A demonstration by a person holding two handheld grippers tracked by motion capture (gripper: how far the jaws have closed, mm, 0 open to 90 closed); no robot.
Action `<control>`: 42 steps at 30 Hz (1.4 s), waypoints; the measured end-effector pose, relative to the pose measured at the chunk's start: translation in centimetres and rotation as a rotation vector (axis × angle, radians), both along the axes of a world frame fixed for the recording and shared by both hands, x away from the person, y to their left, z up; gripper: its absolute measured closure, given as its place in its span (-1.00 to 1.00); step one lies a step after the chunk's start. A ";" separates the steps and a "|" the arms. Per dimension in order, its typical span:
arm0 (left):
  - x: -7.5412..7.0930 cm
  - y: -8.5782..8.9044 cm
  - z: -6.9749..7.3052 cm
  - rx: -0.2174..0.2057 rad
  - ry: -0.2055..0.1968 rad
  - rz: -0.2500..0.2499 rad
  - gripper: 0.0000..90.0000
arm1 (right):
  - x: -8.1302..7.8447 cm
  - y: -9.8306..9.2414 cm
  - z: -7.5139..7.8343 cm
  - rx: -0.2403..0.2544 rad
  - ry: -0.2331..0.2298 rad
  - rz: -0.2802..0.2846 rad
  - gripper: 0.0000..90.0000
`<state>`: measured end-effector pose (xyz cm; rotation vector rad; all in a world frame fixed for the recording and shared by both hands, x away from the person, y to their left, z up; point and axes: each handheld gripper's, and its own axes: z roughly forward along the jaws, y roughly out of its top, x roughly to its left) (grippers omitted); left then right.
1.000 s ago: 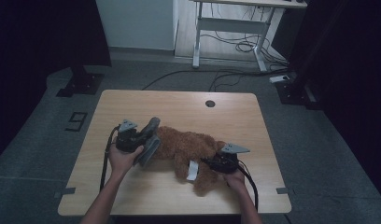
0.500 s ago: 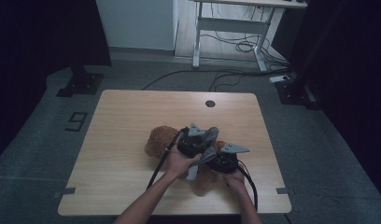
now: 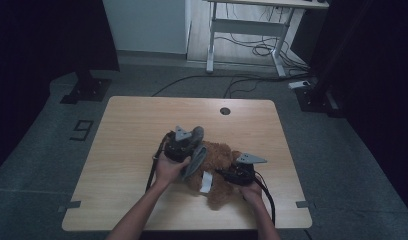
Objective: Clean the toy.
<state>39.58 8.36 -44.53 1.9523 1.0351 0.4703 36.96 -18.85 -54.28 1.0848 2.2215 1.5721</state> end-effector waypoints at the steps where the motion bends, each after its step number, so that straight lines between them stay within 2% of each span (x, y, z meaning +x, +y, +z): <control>1: 0.3 0.7 0.1 -0.016 0.009 0.006 0.78 | 0.0 0.0 0.0 0.002 -0.001 0.001 0.18; 6: 1.0 3.3 0.5 -0.048 0.016 0.046 0.77 | -0.1 0.0 0.0 -0.001 -0.004 0.002 0.18; 12: 1.0 6.9 0.1 -0.049 0.015 0.126 0.78 | -0.1 0.1 0.1 -0.006 -0.006 0.004 0.19; 15: 1.0 8.7 -0.9 -0.034 0.050 0.166 0.78 | -0.1 0.0 0.0 -0.003 -0.002 0.005 0.19; 16: 1.1 9.3 -1.5 -0.040 0.075 0.158 0.78 | -0.1 0.0 0.0 -0.002 -0.001 0.007 0.20; 18: 1.2 10.1 -2.5 -0.091 0.125 0.143 0.78 | 0.0 0.0 0.0 -0.003 -0.001 0.007 0.21; 19: 1.1 10.3 -3.1 -0.089 0.138 0.145 0.78 | 0.0 0.1 -0.1 -0.003 -0.001 0.007 0.21; 21: 0.9 10.2 -3.8 -0.073 0.148 0.135 0.79 | 0.0 0.1 -0.1 -0.001 0.000 0.006 0.23; 23: 0.7 10.2 -4.2 -0.111 0.155 0.124 0.80 | 0.0 0.2 -0.1 0.002 -0.002 -0.001 0.26; 27: 0.8 10.3 -3.9 -0.163 0.155 0.112 0.80 | 0.3 0.7 0.1 -0.019 -0.033 -0.021 0.32; 31: 1.3 9.7 -4.1 -0.160 0.154 0.119 0.80 | 1.7 0.9 0.8 -0.055 -0.063 -0.067 0.33; 34: 1.2 9.5 -4.1 -0.158 0.153 0.108 0.80 | 3.2 0.3 1.1 -0.070 -0.055 -0.081 0.30; 38: 1.1 9.9 -2.9 -0.154 0.130 0.105 0.79 | 3.5 -0.4 0.8 -0.063 -0.037 -0.052 0.27; 42: 1.2 8.7 -0.5 -0.101 0.066 0.073 0.77 | 3.1 -0.6 0.6 -0.064 -0.049 -0.031 0.27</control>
